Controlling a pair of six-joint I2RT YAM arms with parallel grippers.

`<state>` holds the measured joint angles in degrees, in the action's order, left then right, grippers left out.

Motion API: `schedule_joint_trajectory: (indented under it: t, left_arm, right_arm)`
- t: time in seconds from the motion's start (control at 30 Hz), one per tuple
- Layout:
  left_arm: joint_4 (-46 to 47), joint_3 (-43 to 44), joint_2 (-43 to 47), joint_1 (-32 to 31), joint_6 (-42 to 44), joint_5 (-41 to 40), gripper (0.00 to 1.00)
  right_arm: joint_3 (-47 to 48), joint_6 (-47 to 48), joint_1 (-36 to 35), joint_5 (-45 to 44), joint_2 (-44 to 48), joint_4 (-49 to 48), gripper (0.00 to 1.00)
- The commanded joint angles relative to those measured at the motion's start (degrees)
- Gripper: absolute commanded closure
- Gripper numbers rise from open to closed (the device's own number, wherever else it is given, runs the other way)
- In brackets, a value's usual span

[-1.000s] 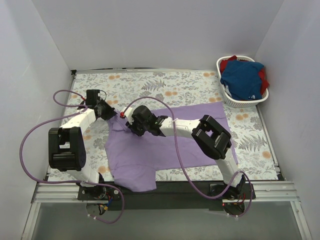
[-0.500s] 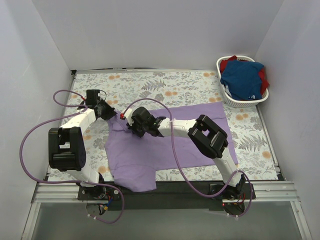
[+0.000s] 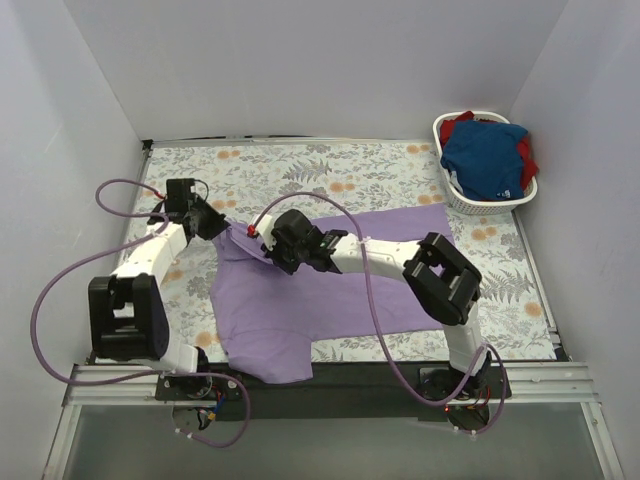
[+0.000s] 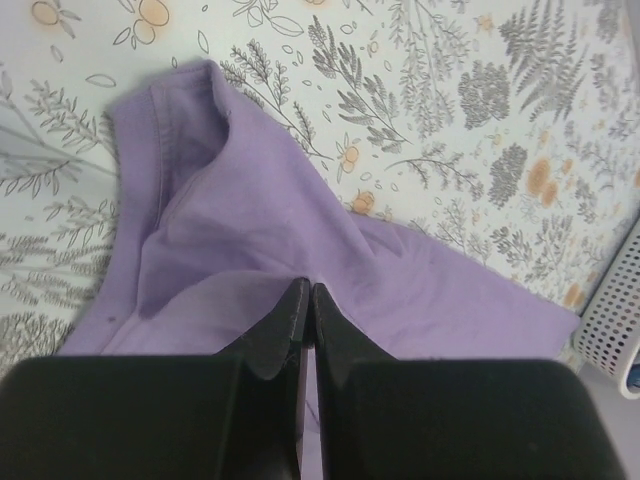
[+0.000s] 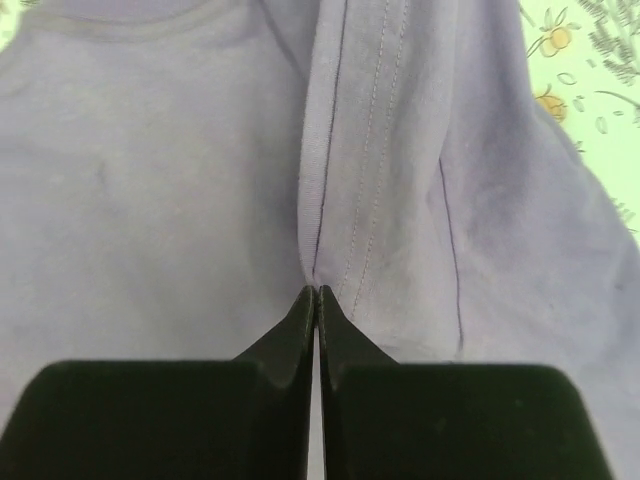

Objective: Fold and stack the t-shirts
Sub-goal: Fold the tshirt

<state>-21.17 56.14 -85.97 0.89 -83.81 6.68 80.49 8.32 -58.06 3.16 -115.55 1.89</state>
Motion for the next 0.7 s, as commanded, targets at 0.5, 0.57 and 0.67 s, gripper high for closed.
schedule_joint_trajectory:
  t: [0.5,0.57,0.67]
  left_arm:
    - [-14.0,-20.7,32.5,-1.9,-10.1,-0.6,1.0]
    - [-15.4,-21.4,34.8,-1.9,-10.8,-0.3,1.0]
    - [-17.0,-20.6,35.9,-1.9,-10.8,0.1,1.0]
  right_arm:
    - [-10.0,5.3,0.4,7.0,10.1,7.1,0.99]
    - [-9.8,5.6,0.3,7.6,10.3,7.6,0.99]
    - [-9.4,6.1,0.4,7.9,11.3,8.3,0.99]
